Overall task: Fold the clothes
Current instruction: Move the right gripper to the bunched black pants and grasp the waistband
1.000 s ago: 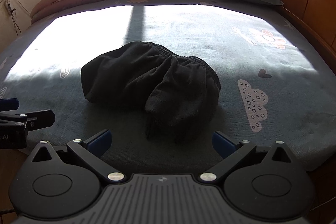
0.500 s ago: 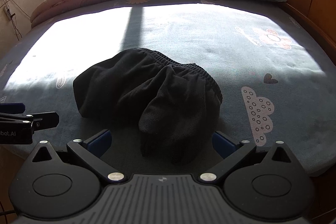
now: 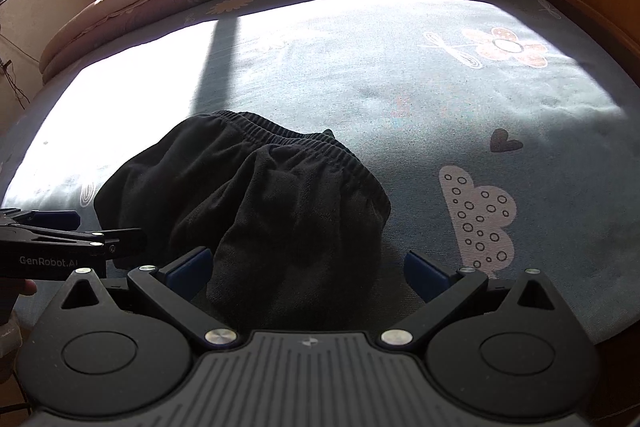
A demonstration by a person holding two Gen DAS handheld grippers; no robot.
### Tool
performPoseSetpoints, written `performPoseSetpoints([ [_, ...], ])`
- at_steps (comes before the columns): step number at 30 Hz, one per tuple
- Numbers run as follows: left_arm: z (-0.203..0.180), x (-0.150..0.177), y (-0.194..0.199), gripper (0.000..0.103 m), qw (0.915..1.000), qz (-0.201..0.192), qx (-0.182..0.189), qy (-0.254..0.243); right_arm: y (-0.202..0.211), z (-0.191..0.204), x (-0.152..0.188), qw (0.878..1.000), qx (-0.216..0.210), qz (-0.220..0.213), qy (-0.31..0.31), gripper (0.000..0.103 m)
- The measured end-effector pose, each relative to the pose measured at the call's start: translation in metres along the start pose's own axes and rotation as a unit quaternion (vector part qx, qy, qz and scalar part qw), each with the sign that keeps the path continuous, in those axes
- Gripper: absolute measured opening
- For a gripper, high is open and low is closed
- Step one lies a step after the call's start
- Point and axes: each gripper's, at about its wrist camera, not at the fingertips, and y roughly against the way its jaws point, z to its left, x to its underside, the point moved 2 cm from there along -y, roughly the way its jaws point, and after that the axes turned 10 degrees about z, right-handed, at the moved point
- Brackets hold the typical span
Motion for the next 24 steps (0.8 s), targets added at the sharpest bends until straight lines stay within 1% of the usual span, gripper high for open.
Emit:
performPoseSetpoints([
  [3, 0.004, -0.011, -0.018, 0.102, 0.9999, 0.013, -0.009, 0.001, -0.005, -0.007, -0.006, 1.0, -0.005, -0.002, 0.0, 0.103],
  [6, 0.011, -0.024, -0.032, 0.102, 0.9997, 0.017, -0.016, 0.005, -0.009, -0.013, -0.012, 1.0, -0.006, -0.004, 0.0, 0.103],
  [10, 0.015, -0.033, -0.048, 0.103, 0.9996, 0.028, 0.007, 0.008, -0.013, -0.018, -0.016, 1.0, -0.006, -0.006, 0.001, 0.103],
  [13, 0.016, -0.024, -0.056, 0.103, 0.9995, 0.013, 0.027, 0.004, -0.017, -0.017, -0.018, 1.0, -0.007, -0.006, 0.004, 0.103],
  [15, 0.023, -0.016, -0.058, 0.103, 0.9985, -0.006, 0.054, 0.006, -0.019, -0.017, -0.018, 1.0, -0.007, -0.006, 0.008, 0.103],
  [19, 0.039, -0.008, -0.063, 0.103, 0.9941, -0.02, 0.106, 0.014, -0.022, -0.015, -0.016, 1.0, -0.013, -0.004, 0.013, 0.103],
  [20, 0.039, -0.006, -0.063, 0.103, 0.9937, -0.023, 0.109, 0.007, -0.022, -0.014, -0.015, 1.0, -0.015, -0.003, 0.015, 0.103],
  [22, 0.037, -0.004, -0.062, 0.103, 0.9942, -0.026, 0.104, -0.011, -0.021, -0.013, -0.014, 1.0, -0.017, -0.007, 0.017, 0.103],
  [24, 0.034, -0.004, -0.061, 0.103, 0.9948, -0.024, 0.098, -0.014, -0.019, -0.013, -0.013, 1.0, -0.018, -0.011, 0.02, 0.103],
])
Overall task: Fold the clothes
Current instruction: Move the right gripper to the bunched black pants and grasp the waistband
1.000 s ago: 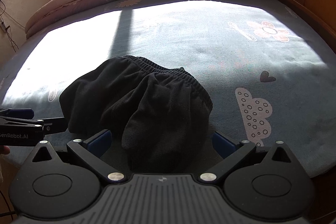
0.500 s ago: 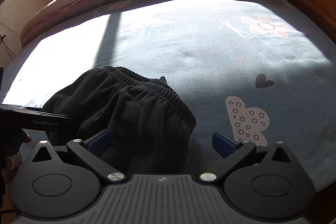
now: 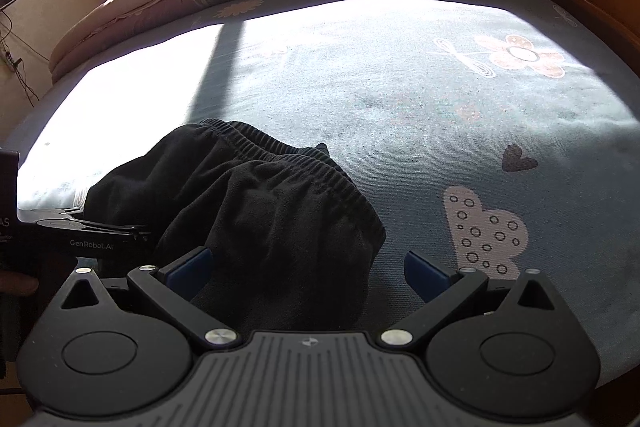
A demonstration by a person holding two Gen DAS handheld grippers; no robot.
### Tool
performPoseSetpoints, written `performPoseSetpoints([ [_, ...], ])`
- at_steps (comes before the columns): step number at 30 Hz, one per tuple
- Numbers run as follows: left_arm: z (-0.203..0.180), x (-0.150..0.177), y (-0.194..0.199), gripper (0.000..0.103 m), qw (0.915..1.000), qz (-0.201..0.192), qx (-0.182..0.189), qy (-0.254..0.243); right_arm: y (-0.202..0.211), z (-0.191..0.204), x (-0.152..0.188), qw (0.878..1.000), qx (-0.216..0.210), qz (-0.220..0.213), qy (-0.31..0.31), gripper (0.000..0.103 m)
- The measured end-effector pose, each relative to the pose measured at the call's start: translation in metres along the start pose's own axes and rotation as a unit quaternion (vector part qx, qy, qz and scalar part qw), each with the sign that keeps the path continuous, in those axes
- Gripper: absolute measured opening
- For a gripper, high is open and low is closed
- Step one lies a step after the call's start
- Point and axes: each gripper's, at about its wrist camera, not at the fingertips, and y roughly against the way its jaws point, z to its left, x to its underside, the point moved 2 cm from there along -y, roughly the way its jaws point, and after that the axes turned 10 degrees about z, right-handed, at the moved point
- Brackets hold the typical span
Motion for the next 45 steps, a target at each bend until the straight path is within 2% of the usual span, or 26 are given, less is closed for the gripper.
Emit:
performPoseSetpoints([
  [5, -0.002, -0.005, 0.0, 0.103, 1.0, 0.009, -0.001, 0.003, 0.011, 0.005, 0.003, 1.0, 0.002, -0.018, 0.023, 0.103],
  [8, -0.003, -0.001, 0.017, 0.102, 0.9998, -0.003, -0.014, -0.012, 0.019, 0.009, 0.005, 0.998, 0.008, -0.031, 0.048, 0.103],
  [11, -0.007, 0.007, 0.04, 0.102, 0.9993, -0.022, -0.014, -0.026, 0.031, 0.013, 0.001, 0.994, -0.025, -0.064, 0.091, 0.103],
  [13, -0.008, 0.015, 0.057, 0.102, 0.999, -0.034, -0.01, -0.029, 0.037, 0.015, -0.007, 0.985, -0.063, -0.086, 0.136, 0.103],
  [16, -0.011, 0.021, 0.067, 0.102, 0.9984, -0.046, -0.013, -0.032, 0.028, 0.02, -0.026, 0.977, -0.089, -0.055, 0.186, 0.103],
  [23, -0.011, 0.039, 0.086, 0.102, 0.9986, -0.052, -0.009, -0.007, -0.019, 0.016, -0.097, 0.951, -0.216, 0.012, 0.222, 0.103],
  [28, -0.004, 0.044, 0.09, 0.102, 0.9989, -0.044, -0.016, 0.008, -0.088, 0.004, -0.142, 0.941, -0.276, 0.08, 0.178, 0.103],
  [31, 0.002, 0.043, 0.087, 0.102, 0.9988, -0.042, -0.021, 0.016, -0.129, -0.007, -0.153, 0.935, -0.3, 0.127, 0.142, 0.103],
  [34, 0.004, 0.039, 0.085, 0.102, 0.9988, -0.039, -0.025, 0.017, -0.157, -0.017, -0.152, 0.915, -0.348, 0.179, 0.099, 0.103],
  [36, 0.004, 0.037, 0.083, 0.102, 0.9987, -0.039, -0.027, 0.016, -0.157, -0.021, -0.149, 0.901, -0.381, 0.191, 0.083, 0.103],
  [41, 0.001, 0.035, 0.074, 0.102, 0.9991, -0.036, -0.019, 0.011, -0.11, -0.018, -0.145, 0.879, -0.435, 0.169, 0.098, 0.103],
  [44, -0.002, 0.037, 0.071, 0.102, 0.9993, -0.034, -0.012, 0.009, -0.088, -0.01, -0.142, 0.868, -0.448, 0.166, 0.137, 0.103],
  [45, -0.003, 0.038, 0.07, 0.102, 0.9994, -0.033, -0.01, 0.009, -0.087, -0.008, -0.139, 0.87, -0.438, 0.172, 0.151, 0.103],
])
